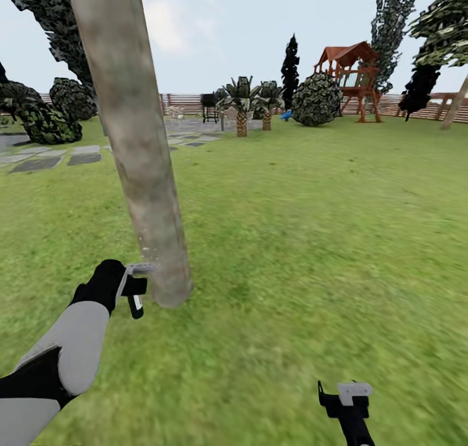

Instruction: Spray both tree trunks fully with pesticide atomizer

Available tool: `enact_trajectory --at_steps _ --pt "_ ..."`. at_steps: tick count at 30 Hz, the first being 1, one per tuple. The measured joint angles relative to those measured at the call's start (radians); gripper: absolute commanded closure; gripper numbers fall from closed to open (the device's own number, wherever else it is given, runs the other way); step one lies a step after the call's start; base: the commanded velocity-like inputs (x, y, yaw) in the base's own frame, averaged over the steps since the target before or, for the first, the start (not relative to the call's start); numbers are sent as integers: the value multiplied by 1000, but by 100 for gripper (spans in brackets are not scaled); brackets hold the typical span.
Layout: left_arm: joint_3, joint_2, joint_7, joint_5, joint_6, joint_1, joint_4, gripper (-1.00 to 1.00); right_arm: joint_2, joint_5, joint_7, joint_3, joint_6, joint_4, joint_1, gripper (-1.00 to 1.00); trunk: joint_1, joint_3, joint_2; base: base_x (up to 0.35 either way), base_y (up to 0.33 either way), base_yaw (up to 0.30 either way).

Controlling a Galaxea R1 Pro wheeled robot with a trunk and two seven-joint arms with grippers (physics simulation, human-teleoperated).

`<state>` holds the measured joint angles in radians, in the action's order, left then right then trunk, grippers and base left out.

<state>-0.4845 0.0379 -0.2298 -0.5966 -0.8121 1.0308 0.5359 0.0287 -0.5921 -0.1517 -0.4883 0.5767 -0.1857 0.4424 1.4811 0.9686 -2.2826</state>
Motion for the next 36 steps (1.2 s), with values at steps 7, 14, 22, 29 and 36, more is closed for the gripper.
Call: enact_trajectory --at_steps 7,14,22,29,36 --pt "9 -101 8 16 3 0 -13 100 0 0 0 0 0 0 0 -100 0 0 0 9 0 16" --pt "2 8 1 12 1 -1 -7 100 0 0 0 0 0 0 0 -100 0 0 0 0 -70 0" --pt "6 -38 10 8 3 -1 -12 100 0 0 0 0 0 0 0 -100 0 0 0 0 -266 0" --pt "1 -30 8 9 3 -1 -11 100 0 0 0 0 0 0 0 -100 0 0 0 0 -273 113" --pt "5 -36 8 9 2 4 0 100 0 0 0 0 1 0 0 -100 0 0 0 3 -273 273"
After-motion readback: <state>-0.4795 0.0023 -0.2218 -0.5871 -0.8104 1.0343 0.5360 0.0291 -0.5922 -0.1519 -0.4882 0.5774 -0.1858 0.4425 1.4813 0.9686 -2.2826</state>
